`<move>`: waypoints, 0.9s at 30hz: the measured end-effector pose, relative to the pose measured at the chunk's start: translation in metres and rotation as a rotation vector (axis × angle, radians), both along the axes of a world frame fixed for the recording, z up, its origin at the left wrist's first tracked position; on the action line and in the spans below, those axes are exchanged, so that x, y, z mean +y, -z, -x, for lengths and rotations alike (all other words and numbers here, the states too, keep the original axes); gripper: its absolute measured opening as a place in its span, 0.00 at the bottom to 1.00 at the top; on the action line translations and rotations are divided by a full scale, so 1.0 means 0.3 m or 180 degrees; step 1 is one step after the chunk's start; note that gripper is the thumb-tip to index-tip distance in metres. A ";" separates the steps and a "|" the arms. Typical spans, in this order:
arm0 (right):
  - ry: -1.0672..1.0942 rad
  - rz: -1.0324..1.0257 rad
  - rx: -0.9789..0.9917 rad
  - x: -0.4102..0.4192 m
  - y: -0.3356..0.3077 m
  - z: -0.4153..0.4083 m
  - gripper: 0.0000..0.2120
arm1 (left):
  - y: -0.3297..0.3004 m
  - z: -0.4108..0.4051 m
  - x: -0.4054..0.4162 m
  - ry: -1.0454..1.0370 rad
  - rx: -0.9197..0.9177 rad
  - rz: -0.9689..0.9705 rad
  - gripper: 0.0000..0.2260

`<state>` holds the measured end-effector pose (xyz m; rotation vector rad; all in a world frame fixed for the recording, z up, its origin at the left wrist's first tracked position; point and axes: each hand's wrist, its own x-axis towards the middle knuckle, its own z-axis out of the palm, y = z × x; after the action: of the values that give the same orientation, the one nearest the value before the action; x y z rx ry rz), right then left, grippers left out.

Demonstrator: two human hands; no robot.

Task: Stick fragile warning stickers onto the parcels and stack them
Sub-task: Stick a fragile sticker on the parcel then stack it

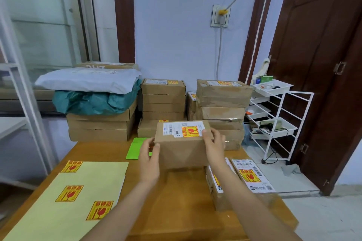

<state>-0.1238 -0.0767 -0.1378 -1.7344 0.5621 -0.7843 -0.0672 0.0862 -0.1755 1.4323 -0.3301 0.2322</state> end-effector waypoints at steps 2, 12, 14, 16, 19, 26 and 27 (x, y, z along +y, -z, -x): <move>-0.0037 -0.0048 0.0050 0.054 0.013 -0.022 0.19 | 0.023 0.000 0.041 -0.0122 0.0077 -0.0096 0.05; -0.0236 -0.0710 0.0146 0.165 0.087 -0.034 0.12 | 0.050 -0.030 0.155 -0.0281 0.0309 -0.0622 0.05; -0.0211 -0.0775 0.0078 0.167 0.118 -0.025 0.11 | 0.071 -0.046 0.167 -0.0148 0.0297 -0.0790 0.06; -0.0256 -0.0790 -0.0052 0.165 0.126 -0.024 0.15 | 0.067 -0.070 0.175 -0.0179 0.0337 -0.0652 0.09; -0.0325 -0.0887 -0.0224 0.159 0.125 -0.039 0.21 | 0.059 -0.144 0.182 -0.0568 0.0479 -0.0918 0.13; -0.0433 -0.0896 -0.0244 0.142 0.138 -0.056 0.20 | 0.108 -0.346 0.172 -0.0813 0.0916 -0.3466 0.22; -0.0439 -0.0880 -0.0245 0.141 0.139 -0.057 0.20 | 0.110 -0.351 0.161 -0.0797 0.0899 -0.3694 0.21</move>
<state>-0.1068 -0.0344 -0.1796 -1.4653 0.4695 -0.6409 0.0381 0.1346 -0.2084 2.6253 -0.0176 0.0129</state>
